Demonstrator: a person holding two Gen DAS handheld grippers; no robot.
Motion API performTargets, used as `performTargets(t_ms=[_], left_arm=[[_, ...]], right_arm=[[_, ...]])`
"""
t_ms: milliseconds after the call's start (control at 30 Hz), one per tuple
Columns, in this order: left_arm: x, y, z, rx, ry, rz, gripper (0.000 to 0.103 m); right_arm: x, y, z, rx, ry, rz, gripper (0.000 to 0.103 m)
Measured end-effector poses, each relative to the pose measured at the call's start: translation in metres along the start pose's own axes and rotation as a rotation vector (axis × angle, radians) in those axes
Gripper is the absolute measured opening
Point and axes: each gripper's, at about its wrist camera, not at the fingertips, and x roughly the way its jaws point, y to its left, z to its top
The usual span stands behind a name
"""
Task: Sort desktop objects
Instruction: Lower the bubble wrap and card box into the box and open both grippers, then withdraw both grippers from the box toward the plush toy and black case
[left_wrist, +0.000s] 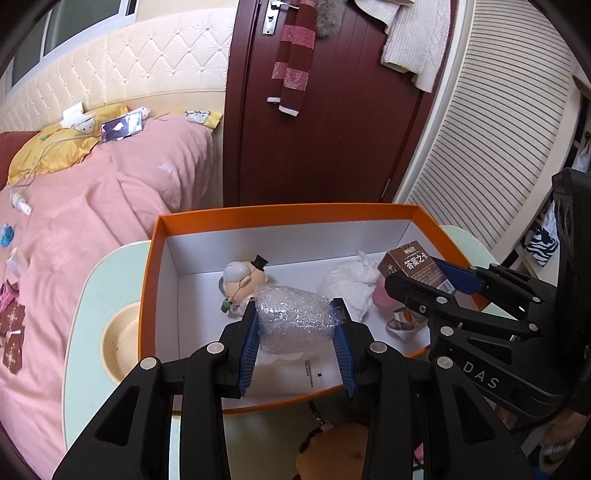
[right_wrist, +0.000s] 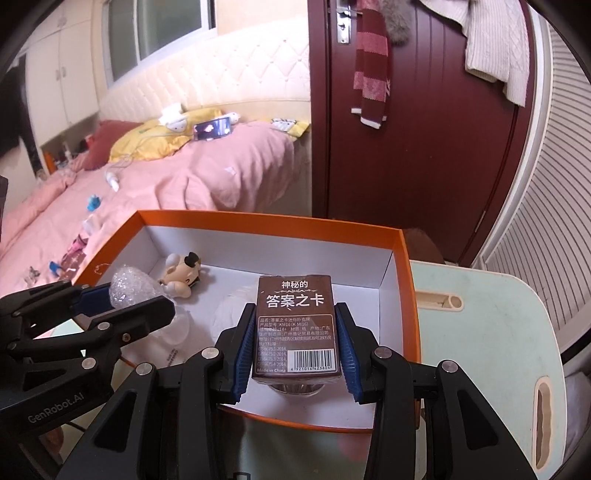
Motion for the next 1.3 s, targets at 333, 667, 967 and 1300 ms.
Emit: performTargets(t_ms=[333,667,967,1300], left_arm=[[-0.002,0.004,-0.001,0.006,-0.001,-0.005,0.039],[-0.002,0.001,-0.002,0.014,-0.003,-0.011,0.042],[-0.006,-0.001,-0.002,0.015,-0.012,-0.001,0.043],[-0.023,-0.006,0.003,0.008,-0.065,0.026,0.064]], right_arm=[[0.000,-0.001,0.002,-0.001,0.001,0.001,0.040],[0.000,-0.001,0.002,-0.004,-0.006,0.004,0.040],[0.000,0.001,0.004,-0.010,-0.008,0.007,0.062],[-0.007,-0.003,0.011,0.017,-0.004,0.029,0.067]])
